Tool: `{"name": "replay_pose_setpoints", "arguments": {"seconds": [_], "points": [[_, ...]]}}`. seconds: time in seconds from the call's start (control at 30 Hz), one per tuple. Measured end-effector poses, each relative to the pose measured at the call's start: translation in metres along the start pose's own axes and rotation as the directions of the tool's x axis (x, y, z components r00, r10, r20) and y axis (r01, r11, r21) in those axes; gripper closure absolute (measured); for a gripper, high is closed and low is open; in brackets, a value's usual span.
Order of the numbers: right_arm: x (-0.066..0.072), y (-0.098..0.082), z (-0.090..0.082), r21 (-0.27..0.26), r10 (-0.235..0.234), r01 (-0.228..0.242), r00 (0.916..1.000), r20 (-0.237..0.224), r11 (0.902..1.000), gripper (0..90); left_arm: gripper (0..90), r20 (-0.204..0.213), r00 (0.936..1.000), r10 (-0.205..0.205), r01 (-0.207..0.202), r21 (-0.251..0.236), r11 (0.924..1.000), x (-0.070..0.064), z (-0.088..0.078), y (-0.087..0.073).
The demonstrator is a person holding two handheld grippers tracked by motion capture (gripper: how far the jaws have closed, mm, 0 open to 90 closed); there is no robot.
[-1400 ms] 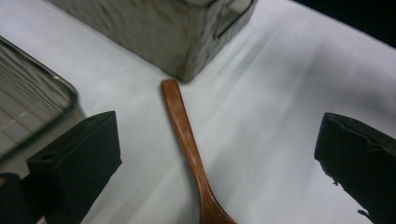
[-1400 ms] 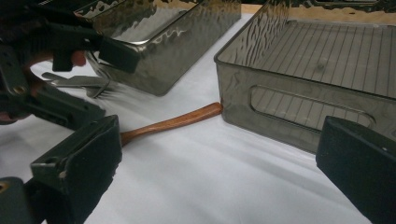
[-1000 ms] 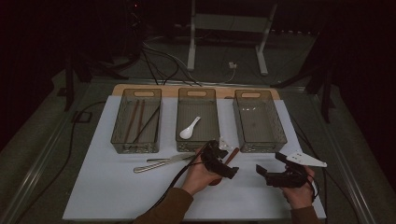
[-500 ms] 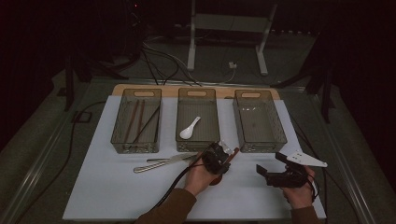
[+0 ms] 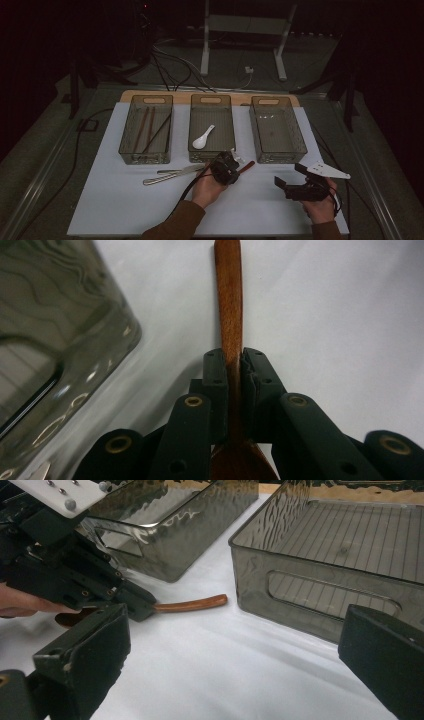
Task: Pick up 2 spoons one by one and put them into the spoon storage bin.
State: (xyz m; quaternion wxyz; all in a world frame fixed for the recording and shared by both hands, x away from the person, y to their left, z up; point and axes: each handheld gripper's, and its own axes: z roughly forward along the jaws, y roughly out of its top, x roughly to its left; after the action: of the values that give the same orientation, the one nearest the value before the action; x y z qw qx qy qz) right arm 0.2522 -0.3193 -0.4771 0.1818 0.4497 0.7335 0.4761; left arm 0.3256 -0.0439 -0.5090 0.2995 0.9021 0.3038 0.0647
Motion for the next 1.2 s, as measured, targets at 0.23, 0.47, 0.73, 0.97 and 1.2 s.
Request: {"name": "replay_pose_setpoints", "arguments": {"seconds": [0.23,0.47,0.73,0.97,1.2], "points": [[0.001,0.000,0.001,0.005,-0.001,0.001,1.0000,-0.003,1.0000,0.3,86.5,0.005,1.0000,0.006,-0.005,-0.012,0.9999,0.007,-0.013,-0.004],[0.001,0.000,0.001,0.002,-0.001,0.001,1.0000,-0.003,1.0000,0.3,86.2,0.015,0.9999,0.002,-0.002,0.004,1.0000,0.010,-0.009,-0.006],[0.001,0.000,0.001,0.003,-0.002,0.002,1.0000,-0.005,1.0000,0.3,85.0,0.005,0.9999,0.015,-0.015,0.032,0.9994,0.011,-0.006,-0.006],[0.001,0.000,0.001,0.003,-0.004,0.004,1.0000,-0.007,1.0000,0.3,86.1,0.023,0.9997,0.008,-0.009,0.025,0.9996,0.010,-0.007,-0.006],[0.001,0.000,0.001,0.003,-0.003,0.003,1.0000,-0.006,1.0000,0.3,86.1,0.047,0.9989,-0.006,0.006,-0.010,0.9999,0.012,-0.015,-0.005]]}}
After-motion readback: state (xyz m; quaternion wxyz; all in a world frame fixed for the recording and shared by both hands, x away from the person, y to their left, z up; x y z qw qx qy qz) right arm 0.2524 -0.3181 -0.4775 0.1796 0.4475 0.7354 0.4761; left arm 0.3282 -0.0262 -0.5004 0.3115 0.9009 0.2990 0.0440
